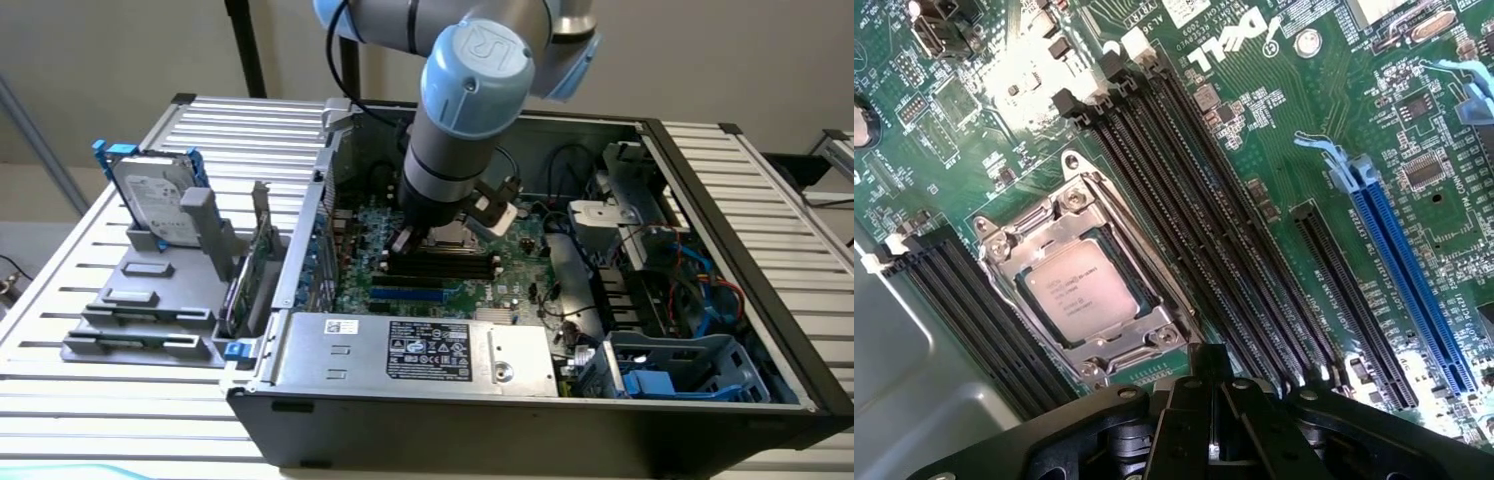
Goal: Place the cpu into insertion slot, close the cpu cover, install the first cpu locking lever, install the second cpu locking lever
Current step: 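Install the second cpu locking lever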
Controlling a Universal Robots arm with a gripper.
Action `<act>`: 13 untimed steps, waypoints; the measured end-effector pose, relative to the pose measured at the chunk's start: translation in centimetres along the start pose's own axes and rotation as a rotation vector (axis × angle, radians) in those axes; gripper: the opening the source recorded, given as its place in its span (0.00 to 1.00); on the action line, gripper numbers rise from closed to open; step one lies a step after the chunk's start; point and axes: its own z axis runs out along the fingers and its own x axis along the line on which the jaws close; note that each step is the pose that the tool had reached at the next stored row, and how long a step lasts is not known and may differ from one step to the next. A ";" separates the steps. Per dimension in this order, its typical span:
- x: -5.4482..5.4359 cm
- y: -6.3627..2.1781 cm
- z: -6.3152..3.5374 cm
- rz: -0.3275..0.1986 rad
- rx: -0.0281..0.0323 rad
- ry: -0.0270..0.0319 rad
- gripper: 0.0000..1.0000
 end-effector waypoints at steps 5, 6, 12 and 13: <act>-0.1 0.06 0.05 -0.002 0.0100 0.0148 0.11; -0.1 0.08 0.09 -0.003 0.0107 0.0159 0.11; -0.2 0.15 0.35 -0.004 0.0141 0.0205 0.11; -0.2 0.16 0.39 -0.004 0.0145 0.0211 0.11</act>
